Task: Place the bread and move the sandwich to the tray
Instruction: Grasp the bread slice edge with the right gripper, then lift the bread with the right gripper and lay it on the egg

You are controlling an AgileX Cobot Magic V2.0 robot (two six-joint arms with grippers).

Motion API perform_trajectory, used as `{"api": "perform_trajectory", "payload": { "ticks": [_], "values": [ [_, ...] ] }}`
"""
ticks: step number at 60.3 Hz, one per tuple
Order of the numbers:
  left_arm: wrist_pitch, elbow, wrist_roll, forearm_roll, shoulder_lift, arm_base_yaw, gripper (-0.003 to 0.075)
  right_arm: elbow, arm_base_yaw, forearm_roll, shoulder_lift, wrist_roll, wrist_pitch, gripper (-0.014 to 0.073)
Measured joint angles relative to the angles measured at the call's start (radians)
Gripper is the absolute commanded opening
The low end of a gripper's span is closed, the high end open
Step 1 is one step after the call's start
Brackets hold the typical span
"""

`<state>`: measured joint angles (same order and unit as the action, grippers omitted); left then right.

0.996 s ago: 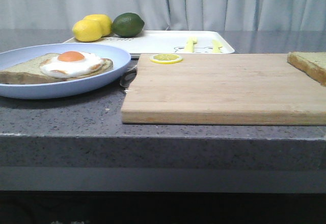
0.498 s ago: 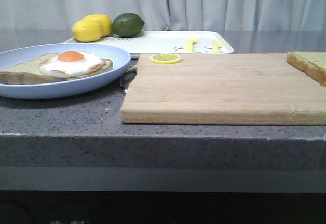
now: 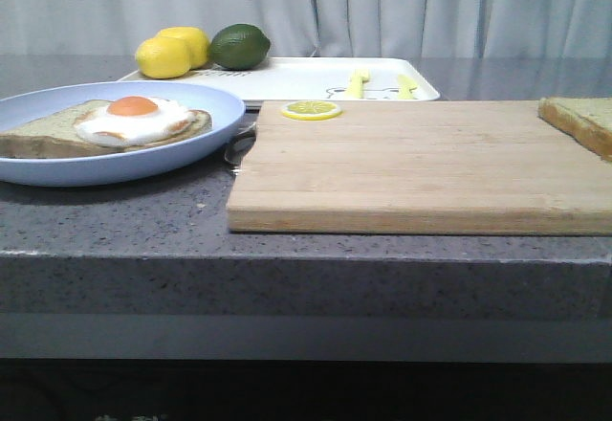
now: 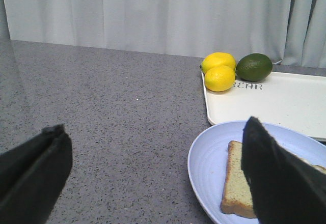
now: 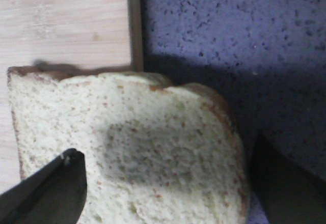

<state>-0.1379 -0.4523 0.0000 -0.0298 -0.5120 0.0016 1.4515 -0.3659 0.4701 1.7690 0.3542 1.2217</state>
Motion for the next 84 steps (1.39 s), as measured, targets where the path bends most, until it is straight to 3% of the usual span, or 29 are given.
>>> {"api": "perform_trajectory", "payload": {
  "ticks": [46, 52, 69, 71, 84],
  "values": [
    [0.0, 0.0, -0.005, 0.0, 0.0, 0.0, 0.0659, 0.001, 0.019, 0.007, 0.042, 0.014, -0.002, 0.0639],
    [0.0, 0.0, -0.005, 0.0, 0.0, 0.0, 0.0659, 0.001, 0.019, 0.007, 0.042, 0.014, -0.002, 0.0527],
    [0.0, 0.0, -0.005, 0.0, 0.0, 0.0, 0.0659, 0.013, 0.019, 0.03, 0.042, 0.001, 0.013, -0.0042],
    [0.0, 0.0, -0.005, 0.0, 0.0, 0.0, 0.0659, 0.017, 0.019, 0.03, 0.042, -0.007, 0.017, -0.0074],
    [0.0, 0.0, -0.005, 0.0, 0.0, 0.0, 0.0659, 0.039, 0.019, 0.017, -0.013, -0.06, 0.018, -0.0058]
  ]
}}
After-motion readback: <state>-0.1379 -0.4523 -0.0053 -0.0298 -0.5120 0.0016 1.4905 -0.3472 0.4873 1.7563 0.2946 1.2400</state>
